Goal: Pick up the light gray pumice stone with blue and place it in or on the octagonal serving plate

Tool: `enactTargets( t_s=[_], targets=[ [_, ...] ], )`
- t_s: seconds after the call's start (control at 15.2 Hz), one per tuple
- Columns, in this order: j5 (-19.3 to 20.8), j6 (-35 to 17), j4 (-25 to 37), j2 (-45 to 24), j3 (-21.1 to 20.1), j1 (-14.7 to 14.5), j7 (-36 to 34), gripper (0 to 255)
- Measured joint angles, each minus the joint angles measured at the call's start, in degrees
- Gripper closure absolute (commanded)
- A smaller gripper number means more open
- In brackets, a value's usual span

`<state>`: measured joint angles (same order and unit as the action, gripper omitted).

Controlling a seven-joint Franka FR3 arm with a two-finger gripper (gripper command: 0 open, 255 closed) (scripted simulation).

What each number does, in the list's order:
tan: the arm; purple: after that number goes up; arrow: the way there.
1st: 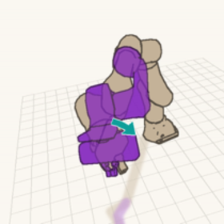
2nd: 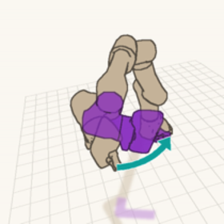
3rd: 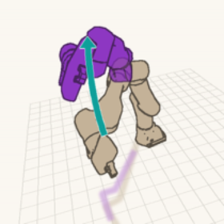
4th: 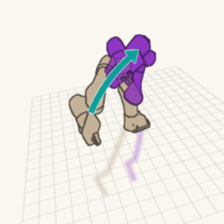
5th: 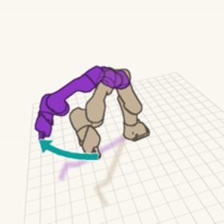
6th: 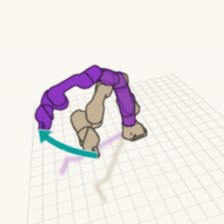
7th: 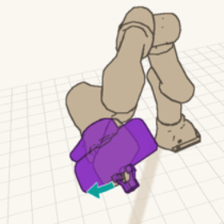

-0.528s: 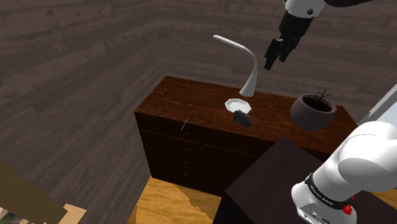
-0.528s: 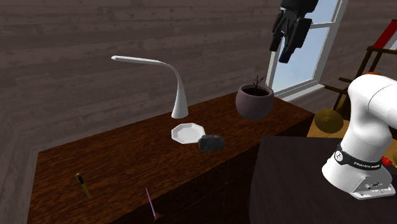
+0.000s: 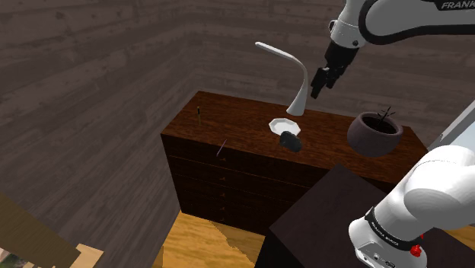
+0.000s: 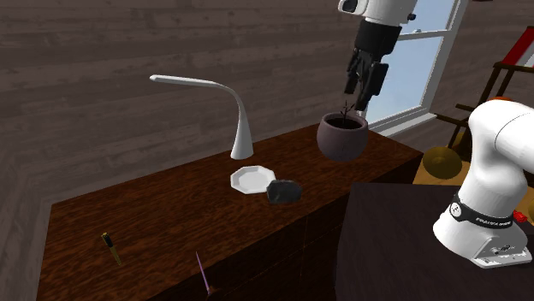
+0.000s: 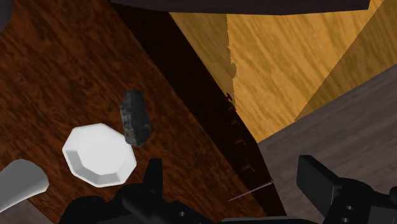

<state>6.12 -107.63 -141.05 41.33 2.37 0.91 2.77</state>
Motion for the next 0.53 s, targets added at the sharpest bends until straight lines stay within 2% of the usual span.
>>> enactTargets(
  t_s=[0.53],
  targets=[
    [2.0,-16.1,-5.7,-10.3,5.8,1.1,5.9,0]
  ],
)
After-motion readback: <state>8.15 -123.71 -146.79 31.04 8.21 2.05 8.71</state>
